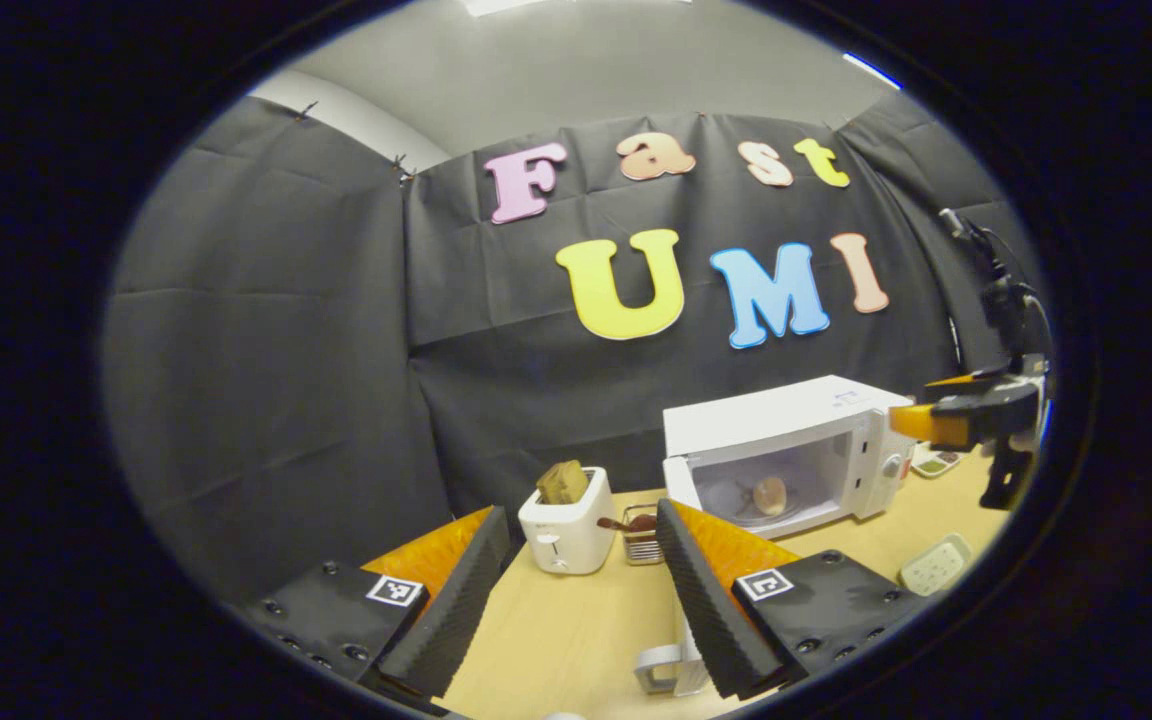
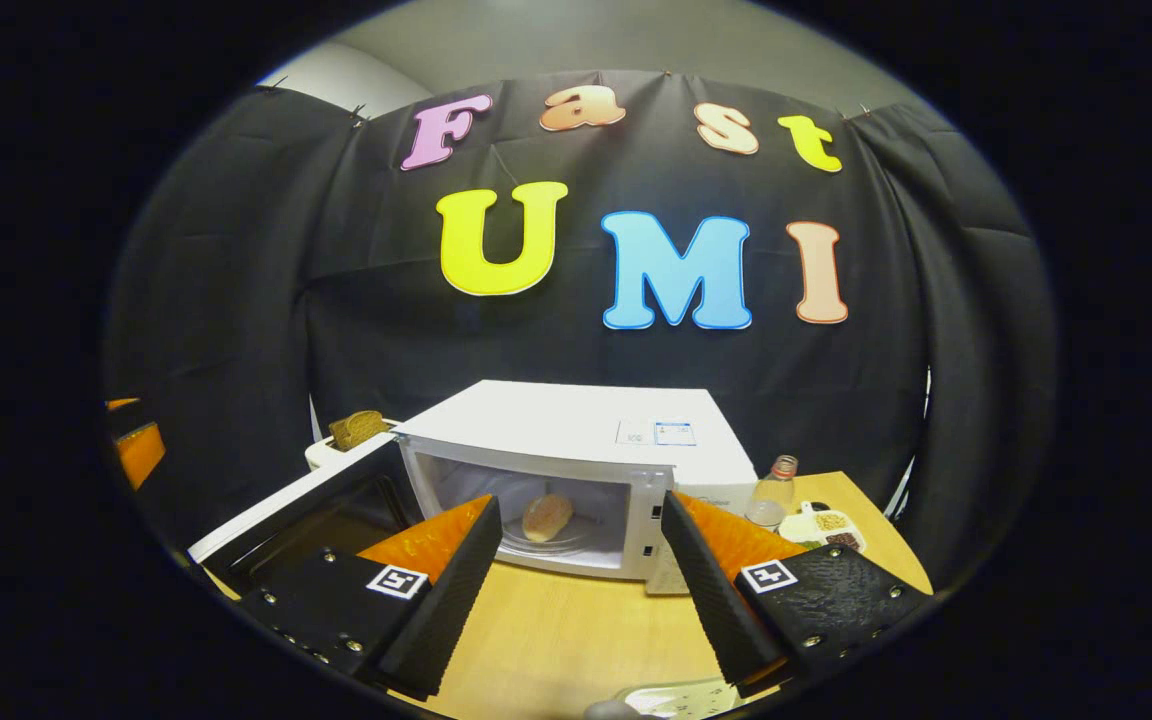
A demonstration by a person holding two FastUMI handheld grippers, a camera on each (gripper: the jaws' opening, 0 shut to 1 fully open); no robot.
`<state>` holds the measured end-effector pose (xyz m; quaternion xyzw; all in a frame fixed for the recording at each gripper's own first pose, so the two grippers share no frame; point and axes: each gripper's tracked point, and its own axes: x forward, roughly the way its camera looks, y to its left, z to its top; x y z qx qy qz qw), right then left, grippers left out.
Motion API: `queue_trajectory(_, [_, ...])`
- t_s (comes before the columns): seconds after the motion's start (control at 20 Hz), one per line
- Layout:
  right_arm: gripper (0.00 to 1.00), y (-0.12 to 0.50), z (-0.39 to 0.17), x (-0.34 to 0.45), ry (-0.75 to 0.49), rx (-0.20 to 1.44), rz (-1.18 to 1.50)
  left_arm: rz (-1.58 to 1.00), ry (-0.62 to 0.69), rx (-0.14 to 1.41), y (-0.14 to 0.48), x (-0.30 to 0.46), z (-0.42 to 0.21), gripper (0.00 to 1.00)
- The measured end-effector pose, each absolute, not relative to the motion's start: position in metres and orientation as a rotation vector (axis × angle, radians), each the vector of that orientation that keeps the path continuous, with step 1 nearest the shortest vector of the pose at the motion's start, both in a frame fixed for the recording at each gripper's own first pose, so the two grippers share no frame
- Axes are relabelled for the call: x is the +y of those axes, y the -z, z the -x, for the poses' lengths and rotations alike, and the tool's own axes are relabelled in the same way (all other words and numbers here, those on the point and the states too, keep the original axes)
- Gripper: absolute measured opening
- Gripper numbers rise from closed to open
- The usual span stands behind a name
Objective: Open the microwave oven with the left hand, put the food in, and close the microwave oven.
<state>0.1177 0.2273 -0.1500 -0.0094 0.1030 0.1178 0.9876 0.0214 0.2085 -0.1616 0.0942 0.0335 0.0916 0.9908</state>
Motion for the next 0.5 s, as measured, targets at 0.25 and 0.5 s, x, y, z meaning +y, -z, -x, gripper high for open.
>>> queue_trajectory(0.25, [0.98, 0.126, -0.086, 0.184, -0.233, 0.260, 0.047, -0.181, -0.224, 0.098, 0.205, 0.231, -0.011, 0.99])
queue_trajectory(0.5, [0.98, 0.091, -0.071, 0.160, -0.204, 0.211, 0.021, -0.139, -0.246, 0.152, 0.249, 0.246, -0.006, 1.00])
